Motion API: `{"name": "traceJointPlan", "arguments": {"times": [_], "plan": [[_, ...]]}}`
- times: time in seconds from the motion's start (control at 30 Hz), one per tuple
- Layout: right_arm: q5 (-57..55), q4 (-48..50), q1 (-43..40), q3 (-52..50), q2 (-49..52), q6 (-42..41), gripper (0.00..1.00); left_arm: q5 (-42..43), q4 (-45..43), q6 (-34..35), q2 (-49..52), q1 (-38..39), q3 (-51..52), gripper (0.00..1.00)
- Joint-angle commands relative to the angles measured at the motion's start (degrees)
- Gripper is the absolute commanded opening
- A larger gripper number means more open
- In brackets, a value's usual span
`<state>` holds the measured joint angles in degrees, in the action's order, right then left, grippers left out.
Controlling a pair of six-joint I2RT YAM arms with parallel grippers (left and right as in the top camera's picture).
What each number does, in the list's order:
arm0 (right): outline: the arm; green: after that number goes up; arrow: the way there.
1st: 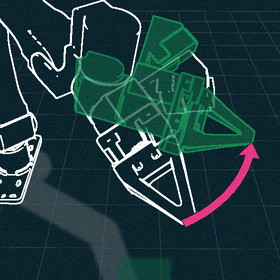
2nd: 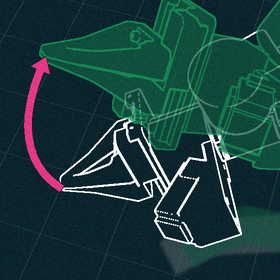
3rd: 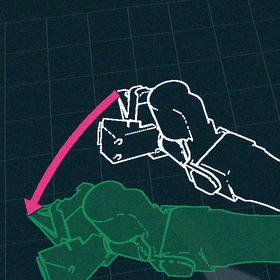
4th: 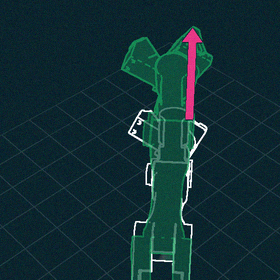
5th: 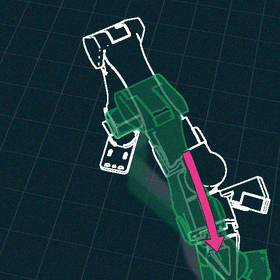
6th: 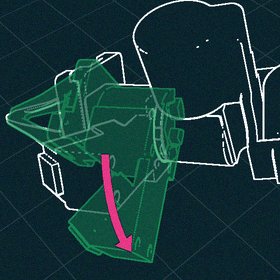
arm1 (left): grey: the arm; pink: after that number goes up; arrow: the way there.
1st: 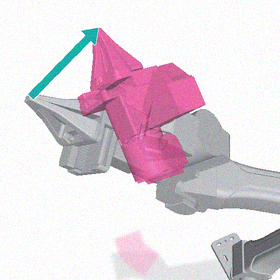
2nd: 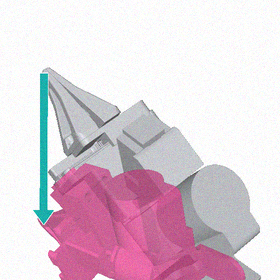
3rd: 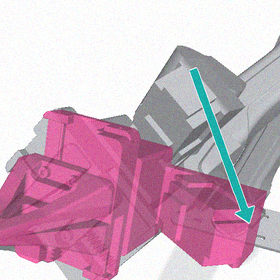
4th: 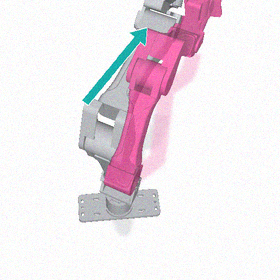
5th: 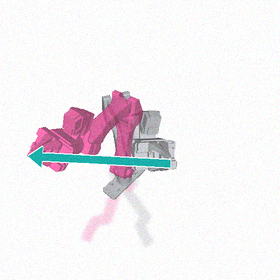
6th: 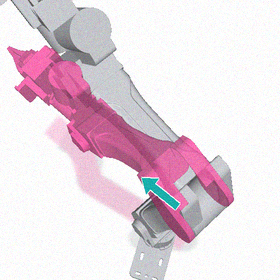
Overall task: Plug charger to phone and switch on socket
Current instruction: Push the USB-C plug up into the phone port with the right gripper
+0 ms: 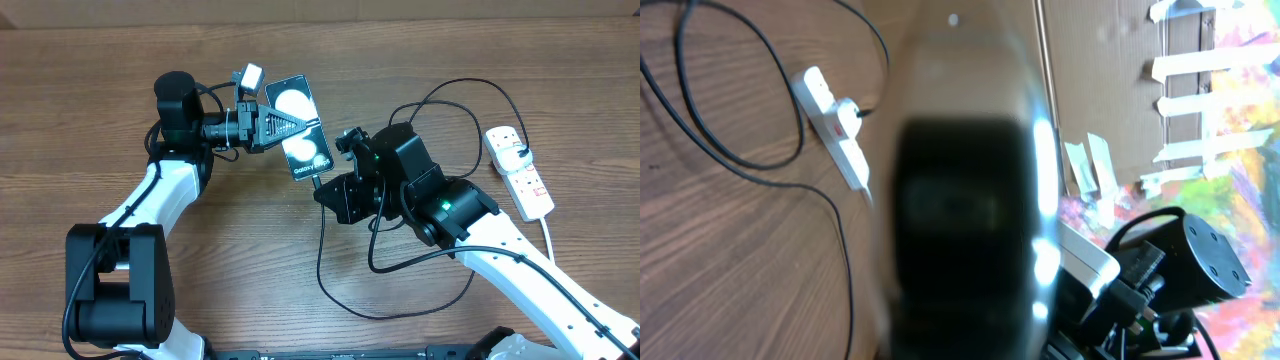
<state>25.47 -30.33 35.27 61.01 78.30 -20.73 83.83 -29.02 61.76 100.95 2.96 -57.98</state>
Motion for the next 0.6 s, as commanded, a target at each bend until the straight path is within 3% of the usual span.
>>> {"name": "traceJointPlan", "arguments": {"times": [0.0,0.1,0.4,0.5,0.57], "plan": [[-7.8,5.3,-1.3,2.5,-0.2,1.8,0.04,6.8,0.1,-1.8,0.0,1.0,-0.7,0.04],[-7.9,6.5,-1.3,2.5,-0.2,1.7,0.06,6.8,0.1,-2.3,0.0,1.2,-0.7,0.04],[-7.8,-2.7,-1.2,2.5,-0.2,1.5,0.33,1.7,0.0,-3.8,0.0,0.3,-0.7,0.04],[-7.9,-6.4,-1.2,2.5,-0.7,1.5,0.54,-0.3,0.1,-5.0,0.0,0.0,-0.7,0.04],[-7.9,-9.5,-1.2,2.5,-1.6,1.5,0.83,-1.9,0.1,-5.2,0.0,0.0,-0.7,0.04]]}}
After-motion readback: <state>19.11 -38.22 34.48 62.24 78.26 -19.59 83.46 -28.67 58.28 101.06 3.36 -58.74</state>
